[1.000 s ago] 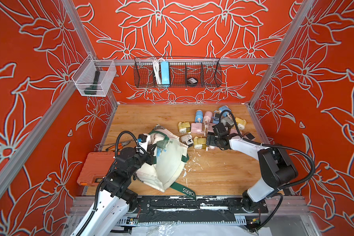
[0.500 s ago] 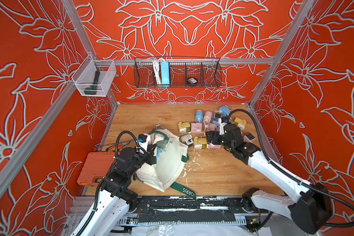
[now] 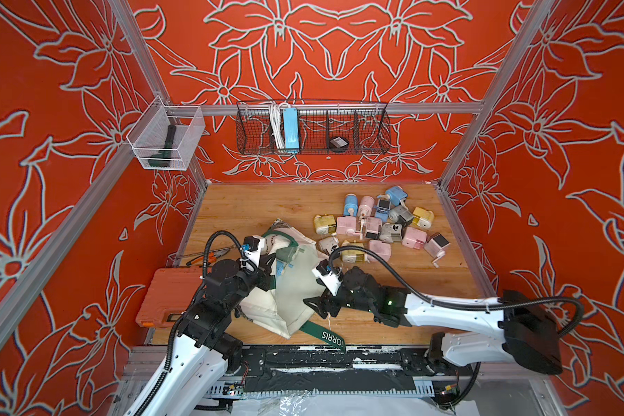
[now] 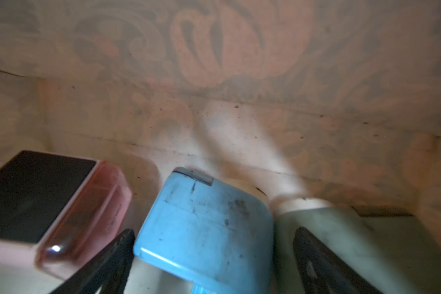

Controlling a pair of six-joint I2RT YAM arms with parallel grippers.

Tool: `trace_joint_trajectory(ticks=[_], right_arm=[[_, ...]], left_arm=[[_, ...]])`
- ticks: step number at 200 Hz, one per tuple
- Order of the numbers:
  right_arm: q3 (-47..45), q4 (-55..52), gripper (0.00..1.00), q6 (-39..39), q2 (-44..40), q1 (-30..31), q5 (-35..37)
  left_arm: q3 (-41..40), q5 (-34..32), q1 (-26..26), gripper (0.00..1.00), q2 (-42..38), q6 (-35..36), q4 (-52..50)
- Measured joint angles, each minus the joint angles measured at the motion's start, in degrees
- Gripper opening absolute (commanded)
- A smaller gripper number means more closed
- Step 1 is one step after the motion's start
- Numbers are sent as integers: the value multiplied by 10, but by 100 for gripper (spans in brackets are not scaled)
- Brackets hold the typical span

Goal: Take out the pencil sharpeners from the tote bags
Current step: Pick up the pencil sharpener from the canvas bag.

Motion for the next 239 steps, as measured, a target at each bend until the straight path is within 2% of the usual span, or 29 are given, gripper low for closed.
trace_joint_trajectory(ticks=[44,80,123,151,199,239], right_arm=[[34,143,87,-66,180,13,-9],[80,239,99,-111,298,15,-13],[122,335,99,-184,369,14,-38],[148,379,99,-219,412,11,-21],[163,413,99,-235,424,-34,10],[202,396,99,-230,437,-64,-4]], left_arm=[[11,-14,0,0,16,8,1],[52,-39,0,0,58,59,-3],[47,-52,0,0,44,104,-3],[45,-45,0,0,37,108,-8],[17,-30,-2,0,-20,104,-20],[-10,-17,-3,0,-54,96,-18]])
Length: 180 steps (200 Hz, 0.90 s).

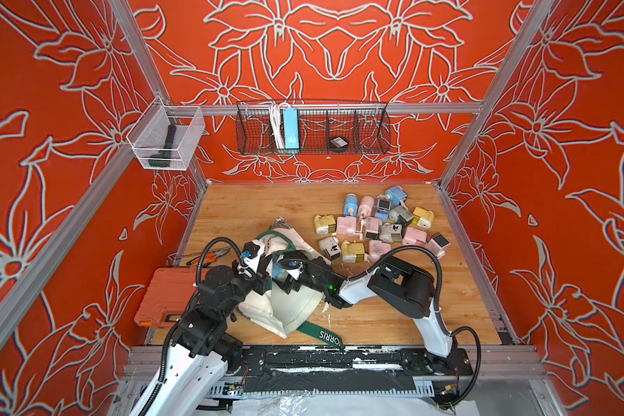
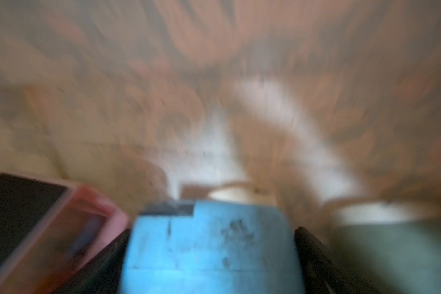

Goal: Take out the pencil sharpeners from the tote bags
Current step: Pick up the pencil sharpener from the canvas bag.

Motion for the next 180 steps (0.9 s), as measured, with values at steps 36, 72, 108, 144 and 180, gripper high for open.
trace_joint_trajectory(ticks=[36,72,108,144,180], right_arm=[[31,-53,99,24,8,2,-35],[76,-95,98,74,26,4,-39],[96,-152,99,114,50,7,-17],[94,-171,96,133,48,13,17],[72,-161,79,136,34,14,31]], left_arm=[[-9,7,0,0,-8,-10,4],[-16,10,0,0,-8,-19,12],[-19,7,0,0,-8,-22,16],[-19,3,0,0,-7,-23,16],[-19,0,0,0,-7,-26,16]])
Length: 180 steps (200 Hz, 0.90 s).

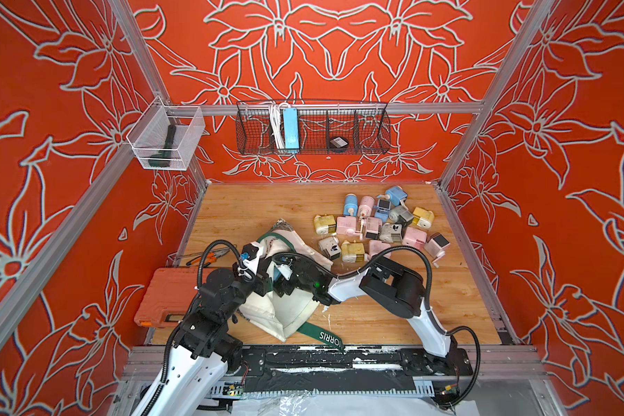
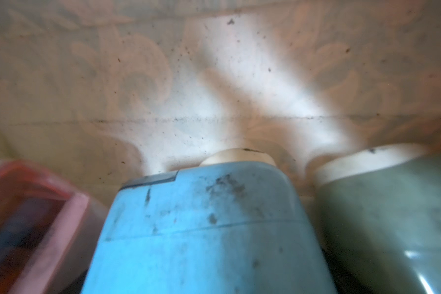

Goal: Take out the pencil sharpeners from the tote bags
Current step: Pick up the pencil sharpener from the canvas bag, then place the pencil sharpener at the center of the board.

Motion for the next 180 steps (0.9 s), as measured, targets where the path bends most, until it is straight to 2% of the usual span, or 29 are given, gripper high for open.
trace_joint_trajectory(ticks=[29,64,128,180], right_arm=[[-40,-11,69,-1,-37,-3,-22],[-107,-29,61,1,-111,-5,-64],[-206,-110,59,12,-302,-2,-123],[-282,-238,59,22,-506,-10,-118]], left_arm=[[0,-1,0,0,0,-6,0],[0,-6,0,0,0,-10,1],[8,-9,0,0,22,-40,3],[7,-5,0,0,33,-56,9]])
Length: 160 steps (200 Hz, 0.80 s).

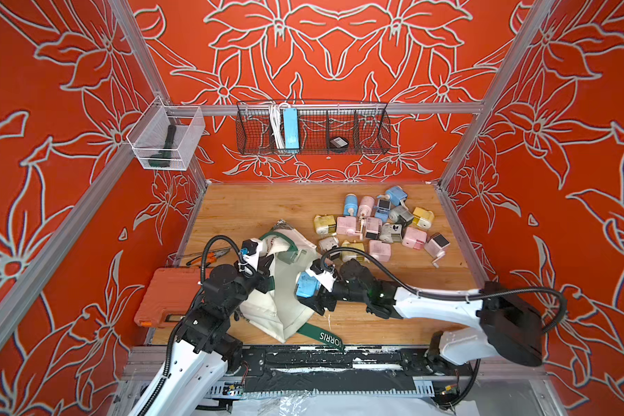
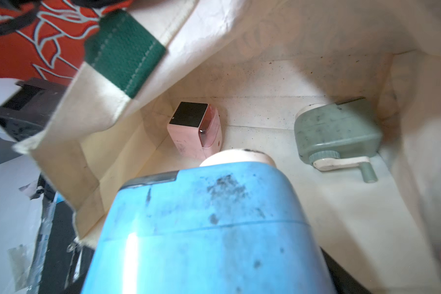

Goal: Take out the pencil sharpeners from the tote bags
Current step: Place the pencil sharpener at the center of the board.

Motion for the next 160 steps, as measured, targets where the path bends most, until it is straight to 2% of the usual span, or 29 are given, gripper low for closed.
trace_joint_trajectory(ticks=[37,68,120,160], right_arm=[[-26,-86,57,36,-129,-67,34],[-46,-142,56,73,-202,-136,118],[-61,-242,56,167,-221,-264,236],[-98,-268,55,233,-224,-376,263]], left_arm=[[0,5,0,0,2,-1,2],[0,9,0,0,4,-1,4],[-1,11,0,0,2,-1,3],[-1,16,0,0,2,-1,3]])
